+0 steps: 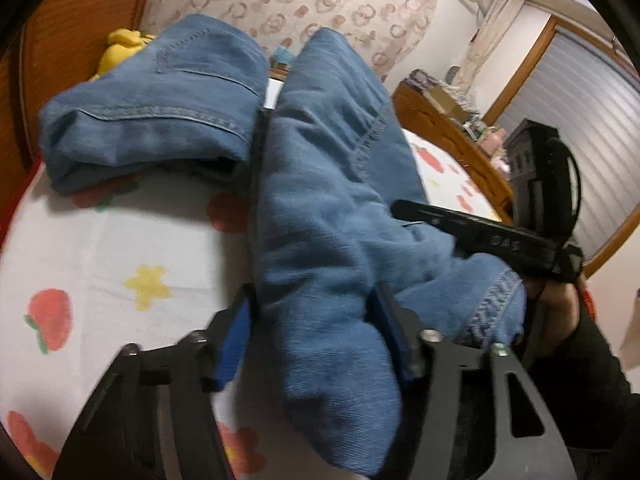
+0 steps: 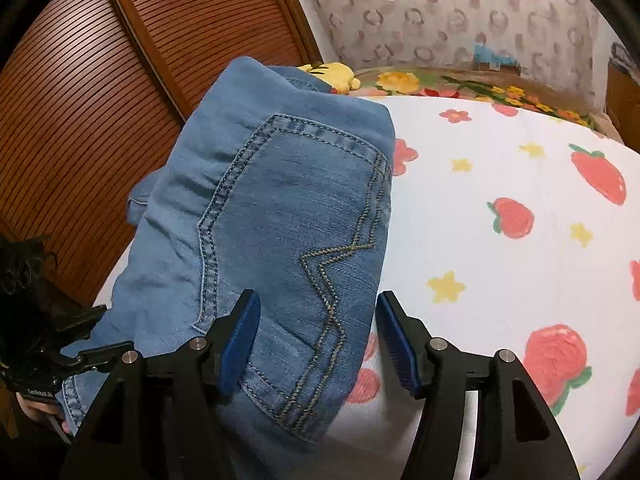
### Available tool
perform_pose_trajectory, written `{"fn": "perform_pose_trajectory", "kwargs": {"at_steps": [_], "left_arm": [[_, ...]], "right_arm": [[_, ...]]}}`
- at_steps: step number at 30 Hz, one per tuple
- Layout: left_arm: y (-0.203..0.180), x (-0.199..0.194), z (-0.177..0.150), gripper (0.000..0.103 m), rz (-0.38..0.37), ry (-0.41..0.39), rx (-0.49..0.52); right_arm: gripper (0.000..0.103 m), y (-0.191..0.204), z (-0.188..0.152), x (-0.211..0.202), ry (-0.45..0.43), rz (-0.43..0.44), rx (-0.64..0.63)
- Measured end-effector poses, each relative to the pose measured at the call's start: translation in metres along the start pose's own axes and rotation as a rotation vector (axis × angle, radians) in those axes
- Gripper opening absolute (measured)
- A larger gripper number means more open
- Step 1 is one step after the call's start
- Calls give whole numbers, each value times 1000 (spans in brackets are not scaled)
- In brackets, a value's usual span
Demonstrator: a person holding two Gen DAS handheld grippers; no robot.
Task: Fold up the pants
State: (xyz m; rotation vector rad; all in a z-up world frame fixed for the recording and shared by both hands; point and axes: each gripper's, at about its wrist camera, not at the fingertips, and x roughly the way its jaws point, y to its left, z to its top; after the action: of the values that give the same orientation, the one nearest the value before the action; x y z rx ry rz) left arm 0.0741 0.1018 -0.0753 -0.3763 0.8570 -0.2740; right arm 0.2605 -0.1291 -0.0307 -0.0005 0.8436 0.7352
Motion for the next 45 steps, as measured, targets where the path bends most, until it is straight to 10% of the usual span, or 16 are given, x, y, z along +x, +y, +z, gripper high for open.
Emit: {"fn": "perform_pose_trajectory", "kwargs": {"at_steps": [8,23,34,40,45], "left_arm": [[-16,-19,5,19,0,-42,44],[-21,-117,62,15,7,-262,99],[52,-118,133,15,204,-250,103],[95,-44,150,16,270,-92,65],[96,-36,149,19,262,-97,81]], "right_arm": [[17,-1,-3,-30,-48,110,-35],[16,85,82,-116,-256,147,-318],[17,85,142,1,-299,247,-303],[25,36,141,105,-146,81,-216],[46,-2,133,104,-148,17,-174]]}}
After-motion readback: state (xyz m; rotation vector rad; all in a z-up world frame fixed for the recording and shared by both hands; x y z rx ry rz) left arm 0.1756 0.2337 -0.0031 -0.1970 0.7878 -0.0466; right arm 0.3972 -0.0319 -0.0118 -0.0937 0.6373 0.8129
